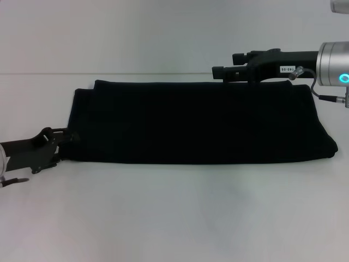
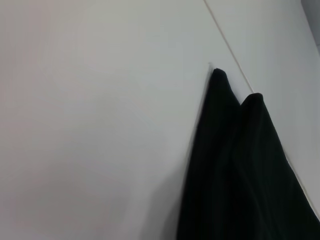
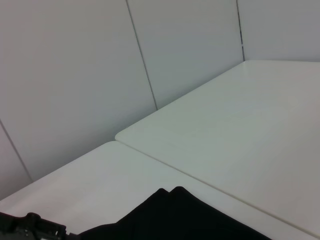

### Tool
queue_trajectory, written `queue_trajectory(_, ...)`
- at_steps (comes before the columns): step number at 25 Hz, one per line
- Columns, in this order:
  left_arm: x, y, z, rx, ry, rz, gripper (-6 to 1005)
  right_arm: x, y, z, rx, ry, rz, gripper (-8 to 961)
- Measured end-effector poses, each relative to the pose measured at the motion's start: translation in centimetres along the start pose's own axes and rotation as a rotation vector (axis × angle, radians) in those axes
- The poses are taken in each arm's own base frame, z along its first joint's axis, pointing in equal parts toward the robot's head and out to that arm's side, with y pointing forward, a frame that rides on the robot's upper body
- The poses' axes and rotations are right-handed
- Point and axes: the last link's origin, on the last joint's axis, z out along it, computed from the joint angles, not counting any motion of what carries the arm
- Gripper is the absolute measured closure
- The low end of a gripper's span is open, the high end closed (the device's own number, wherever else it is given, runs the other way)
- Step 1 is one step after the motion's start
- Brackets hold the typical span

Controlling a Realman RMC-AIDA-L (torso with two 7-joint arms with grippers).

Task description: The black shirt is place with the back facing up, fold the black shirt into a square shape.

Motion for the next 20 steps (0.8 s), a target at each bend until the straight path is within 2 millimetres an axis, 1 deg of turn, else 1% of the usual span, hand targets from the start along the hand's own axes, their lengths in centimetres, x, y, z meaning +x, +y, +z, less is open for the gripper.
queue_trajectory(5, -0.10, -0.19, -0.05, 0.004, -0.001, -0.002, 386, 0.07, -0.02, -0.04, 0.001, 0.000, -0.001, 85)
queue_trajectory(11, -0.25, -0.41, 0.00, 0.024, -0.012, 0.028, 620, 0.15, 0.09, 0.02, -0.003, 0.001, -0.001, 85)
queue_trajectory(16, -0.25, -0.66, -0.15, 0.031, -0.011, 0.091, 860, 0.34, 0.24, 0.16, -0.006, 0.002, 0.001, 84)
queue_trajectory(20, -0.24, -0.86, -0.41, 0.021, -0.005, 0.176, 937, 0.43, 0.33, 0.26, -0.008, 0.001, 0.003, 84)
